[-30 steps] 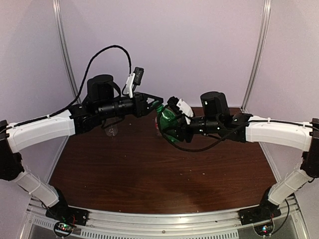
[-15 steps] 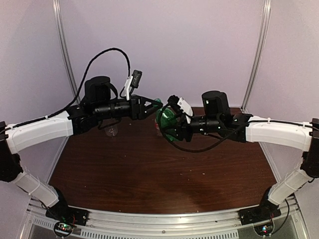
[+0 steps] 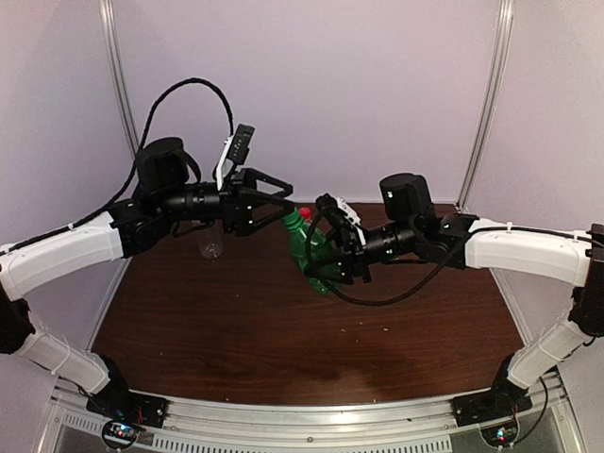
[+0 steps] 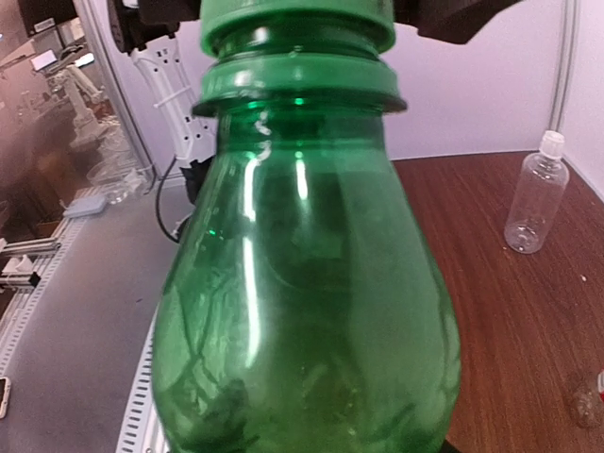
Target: Unscrew the bottle caps
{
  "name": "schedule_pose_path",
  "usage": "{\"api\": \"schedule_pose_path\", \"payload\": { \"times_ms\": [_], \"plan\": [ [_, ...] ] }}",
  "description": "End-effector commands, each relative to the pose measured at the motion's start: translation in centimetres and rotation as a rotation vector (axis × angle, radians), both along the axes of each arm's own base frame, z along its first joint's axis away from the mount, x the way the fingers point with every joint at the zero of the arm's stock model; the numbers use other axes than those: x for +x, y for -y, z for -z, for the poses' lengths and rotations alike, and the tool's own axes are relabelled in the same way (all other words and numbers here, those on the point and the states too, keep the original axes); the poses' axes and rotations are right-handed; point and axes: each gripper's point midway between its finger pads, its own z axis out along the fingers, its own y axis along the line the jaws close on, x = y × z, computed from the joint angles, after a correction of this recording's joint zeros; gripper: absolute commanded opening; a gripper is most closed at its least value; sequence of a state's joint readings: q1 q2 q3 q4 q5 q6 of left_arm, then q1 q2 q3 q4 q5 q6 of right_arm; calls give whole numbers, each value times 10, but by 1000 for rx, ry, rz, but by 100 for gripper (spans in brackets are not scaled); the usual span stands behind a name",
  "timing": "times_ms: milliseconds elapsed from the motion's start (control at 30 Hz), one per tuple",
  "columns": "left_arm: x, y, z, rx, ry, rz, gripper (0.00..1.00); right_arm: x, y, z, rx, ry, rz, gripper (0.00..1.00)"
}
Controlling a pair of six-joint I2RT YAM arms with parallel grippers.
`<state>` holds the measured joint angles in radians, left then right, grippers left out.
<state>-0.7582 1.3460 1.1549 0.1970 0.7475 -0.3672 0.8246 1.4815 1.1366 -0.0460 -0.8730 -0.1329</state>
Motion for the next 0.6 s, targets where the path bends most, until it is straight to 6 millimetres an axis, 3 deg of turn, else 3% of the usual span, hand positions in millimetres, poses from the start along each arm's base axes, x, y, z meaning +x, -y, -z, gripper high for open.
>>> {"api": "schedule_pose_path", "payload": {
  "times_ms": [0, 200, 567],
  "plan": [
    [-27, -3, -13, -52, 116, 159, 77, -27, -2, -25, 72, -35, -182, 44],
    [-37, 0, -8, -56, 107, 253, 72, -36, -3, -33, 101, -72, -260, 44],
    [-43, 2, -1, -66, 81, 305, 55, -37, -4, -33, 116, -101, -293, 44]
  ]
}}
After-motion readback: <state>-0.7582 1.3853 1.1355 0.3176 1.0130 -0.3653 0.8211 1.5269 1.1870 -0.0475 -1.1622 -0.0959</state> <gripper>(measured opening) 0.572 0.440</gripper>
